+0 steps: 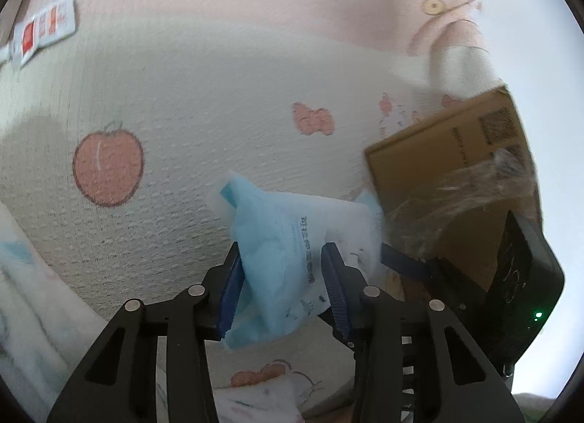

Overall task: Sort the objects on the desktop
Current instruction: 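Shift the wipes pack with the left gripper and open it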

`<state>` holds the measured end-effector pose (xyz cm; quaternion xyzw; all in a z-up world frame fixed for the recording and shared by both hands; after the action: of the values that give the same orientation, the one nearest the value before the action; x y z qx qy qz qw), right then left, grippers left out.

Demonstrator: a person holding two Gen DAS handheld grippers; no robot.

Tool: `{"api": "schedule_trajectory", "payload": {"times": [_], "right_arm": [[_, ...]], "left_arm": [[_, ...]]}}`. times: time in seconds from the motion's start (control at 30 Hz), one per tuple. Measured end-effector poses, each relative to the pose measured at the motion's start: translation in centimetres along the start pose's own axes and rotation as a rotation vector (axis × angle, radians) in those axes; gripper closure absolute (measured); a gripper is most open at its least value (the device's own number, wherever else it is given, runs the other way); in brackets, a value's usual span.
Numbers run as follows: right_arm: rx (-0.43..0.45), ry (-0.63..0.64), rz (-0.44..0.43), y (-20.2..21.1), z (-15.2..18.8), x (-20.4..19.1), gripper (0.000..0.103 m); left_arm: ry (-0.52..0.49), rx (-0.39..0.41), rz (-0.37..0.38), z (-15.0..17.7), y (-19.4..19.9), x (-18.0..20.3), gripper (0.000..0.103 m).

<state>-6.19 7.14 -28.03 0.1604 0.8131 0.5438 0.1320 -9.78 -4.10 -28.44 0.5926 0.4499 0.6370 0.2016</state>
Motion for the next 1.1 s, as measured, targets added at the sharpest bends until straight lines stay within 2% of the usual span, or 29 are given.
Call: {"api": "schedule_trajectory", "payload": {"times": [0.07,0.17,0.2,0.33,0.47,0.6,0.67,0.73,0.77,0.8,0.93,1.0,1.1], "right_arm": [[0.021,0.029,0.017,0.8,-0.4,-0.5,0.021],[0.050,0.088,0.026,1.6,-1.0,-1.3,0.035],[0.051,0.097,0.034,1.7,-1.0,-1.4,0.039],[0.054,0.098,0.023,1.9,-0.8,-2.0,0.039],[0.082,0.069,-0.051,2.0,-0.3,-2.8,0.039],[0.071,0.024,-0.069,2.4,0.4,-3.0,0.039],[0.087,-0.005,-0.083,3.3,0.9,-2.9,0.039],[0.100,-0.026,-0.075,4.4,1.4,-2.6,0.039],[0.097,-0.030,-0.061,4.7,1.7,-2.4,0.038],[0.086,-0.035,-0.034,5.0,2.2,-2.1,0.037],[0.032,-0.083,0.003,4.7,3.6,-0.9,0.032],[0.017,-0.148,-0.018,4.3,4.2,-0.3,0.032],[0.037,-0.294,-0.086,4.2,4.5,0.5,0.032]], "left_arm": [[-0.038,0.020,0.000,0.2,0.8,0.9,0.059],[-0.070,0.071,-0.019,0.3,2.0,1.8,0.080],[-0.076,0.071,-0.016,0.4,2.1,2.0,0.082],[-0.058,0.057,-0.025,0.7,2.3,1.6,0.083],[-0.014,-0.038,-0.133,1.8,1.7,0.1,0.083],[0.005,-0.073,-0.181,2.8,1.5,-0.8,0.083],[0.009,-0.089,-0.197,3.1,1.7,-1.0,0.077],[0.000,-0.093,-0.208,3.3,2.2,-0.9,0.063],[-0.009,-0.091,-0.217,3.3,2.5,-0.8,0.049],[-0.018,-0.089,-0.219,3.3,2.9,-0.6,0.043],[-0.091,-0.072,-0.247,2.5,3.9,0.3,0.039],[-0.153,-0.073,-0.234,1.8,3.7,1.0,0.037],[-0.214,-0.136,-0.179,1.0,2.3,2.0,0.037]]}}
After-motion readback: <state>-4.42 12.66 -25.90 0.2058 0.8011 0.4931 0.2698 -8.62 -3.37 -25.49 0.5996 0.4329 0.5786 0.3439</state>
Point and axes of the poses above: each gripper's, at about its wrist camera, not at the fingertips, and y roughly against the way its jaws point, x to its right, z to its underside, the point moved 8 cm from there along -y, roughly the way its jaws point, and after that the axes turned 11 degrees about y, right-handed, at the moved point
